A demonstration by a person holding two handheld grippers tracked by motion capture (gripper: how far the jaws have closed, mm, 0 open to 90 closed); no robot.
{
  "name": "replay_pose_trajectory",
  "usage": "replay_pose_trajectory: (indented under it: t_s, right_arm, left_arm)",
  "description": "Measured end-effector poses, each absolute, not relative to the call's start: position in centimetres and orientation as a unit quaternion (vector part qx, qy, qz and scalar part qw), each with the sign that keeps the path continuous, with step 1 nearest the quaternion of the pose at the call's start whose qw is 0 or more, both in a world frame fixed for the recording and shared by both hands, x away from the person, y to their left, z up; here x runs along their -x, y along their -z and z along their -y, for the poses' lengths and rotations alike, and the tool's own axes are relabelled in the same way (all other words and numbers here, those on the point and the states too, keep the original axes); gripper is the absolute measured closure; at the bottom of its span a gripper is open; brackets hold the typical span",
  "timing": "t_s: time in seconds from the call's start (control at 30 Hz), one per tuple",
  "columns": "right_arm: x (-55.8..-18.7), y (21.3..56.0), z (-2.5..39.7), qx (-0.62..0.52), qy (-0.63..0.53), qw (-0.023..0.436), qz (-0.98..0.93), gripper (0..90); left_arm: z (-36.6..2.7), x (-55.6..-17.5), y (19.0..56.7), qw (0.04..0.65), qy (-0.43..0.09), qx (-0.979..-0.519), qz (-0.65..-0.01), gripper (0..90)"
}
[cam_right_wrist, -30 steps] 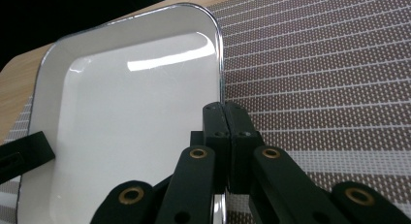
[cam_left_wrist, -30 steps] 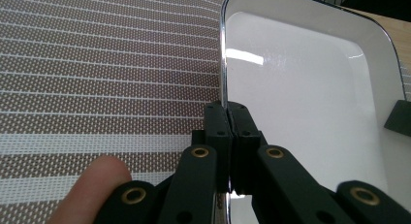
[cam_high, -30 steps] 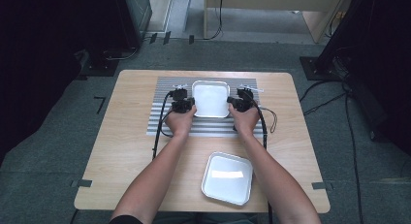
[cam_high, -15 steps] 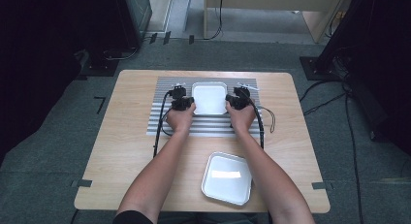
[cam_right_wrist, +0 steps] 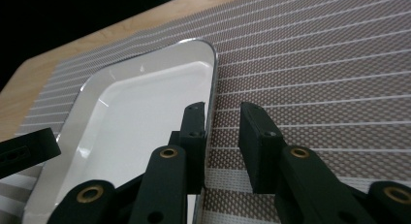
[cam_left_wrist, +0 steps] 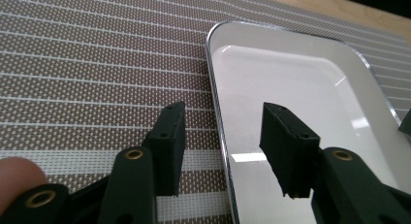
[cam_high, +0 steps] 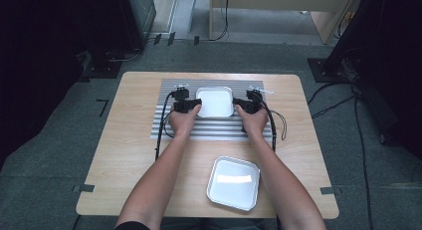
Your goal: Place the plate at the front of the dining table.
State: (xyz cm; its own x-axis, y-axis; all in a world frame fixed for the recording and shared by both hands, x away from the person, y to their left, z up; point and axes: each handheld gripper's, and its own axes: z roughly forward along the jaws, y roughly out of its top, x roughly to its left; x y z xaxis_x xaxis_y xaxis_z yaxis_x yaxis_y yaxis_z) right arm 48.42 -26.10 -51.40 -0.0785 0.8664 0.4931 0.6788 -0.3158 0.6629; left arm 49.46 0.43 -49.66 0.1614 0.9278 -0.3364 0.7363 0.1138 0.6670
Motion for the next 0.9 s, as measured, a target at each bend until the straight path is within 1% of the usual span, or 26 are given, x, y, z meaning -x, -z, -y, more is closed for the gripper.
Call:
replay_pose_trajectory:
  t_s: [0.03,0.1,0.13,0.2,0.23,0.3,0.33,0.47,0.53,0.63,0.73,0.9]
  right_arm:
    - [-48.2,51.3,26.4,-0.672,-0.458,0.105,-0.573,73.4]
    - [-47.6,51.1,27.1,-0.679,-0.462,0.093,-0.563,76.0]
    - [-47.1,51.0,27.4,-0.683,-0.463,0.078,-0.559,76.9]
    - [-46.9,51.1,27.5,-0.683,-0.464,0.073,-0.560,76.9]
    - [-46.6,51.2,27.5,-0.681,-0.464,0.064,-0.563,76.7]
    - [-46.5,51.3,27.4,-0.681,-0.467,0.056,-0.561,76.6]
    - [-46.4,51.4,27.3,-0.682,-0.471,0.041,-0.558,76.6]
    - [-46.2,51.6,26.3,-0.678,-0.478,0.016,-0.559,78.0]
    - [-46.2,51.6,25.6,-0.678,-0.470,0.011,-0.565,80.3]
    - [-46.0,51.7,25.3,-0.681,-0.461,0.015,-0.569,81.7]
    - [-46.0,51.8,25.0,-0.679,-0.458,0.014,-0.574,82.3]
    - [-45.8,52.2,24.7,-0.679,-0.451,0.018,-0.579,82.8]
  left_arm:
    - [-0.6,-49.2,49.6,0.393,-0.120,-0.654,-0.635,51.6]
    - [-0.8,-48.8,49.5,0.394,-0.111,-0.652,-0.638,52.0]
    - [-0.9,-48.6,49.4,0.393,-0.107,-0.653,-0.638,54.3]
    - [-0.9,-48.1,49.4,0.383,-0.101,-0.656,-0.643,55.6]
    - [-0.9,-48.0,49.3,0.378,-0.096,-0.656,-0.647,59.2]
    - [-1.1,-47.7,49.3,0.385,-0.080,-0.648,-0.652,60.5]
    - [-1.1,-47.6,49.3,0.382,-0.076,-0.648,-0.654,60.8]
    - [-0.9,-47.5,49.6,0.382,-0.069,-0.653,-0.651,61.8]
    - [-0.7,-47.5,49.7,0.382,-0.057,-0.655,-0.649,62.1]
    - [-0.7,-47.5,49.9,0.371,-0.060,-0.664,-0.647,64.7]
    - [-0.8,-47.2,50.0,0.370,-0.062,-0.662,-0.649,66.6]
    - [-0.6,-46.6,50.0,0.365,-0.073,-0.667,-0.646,67.0]
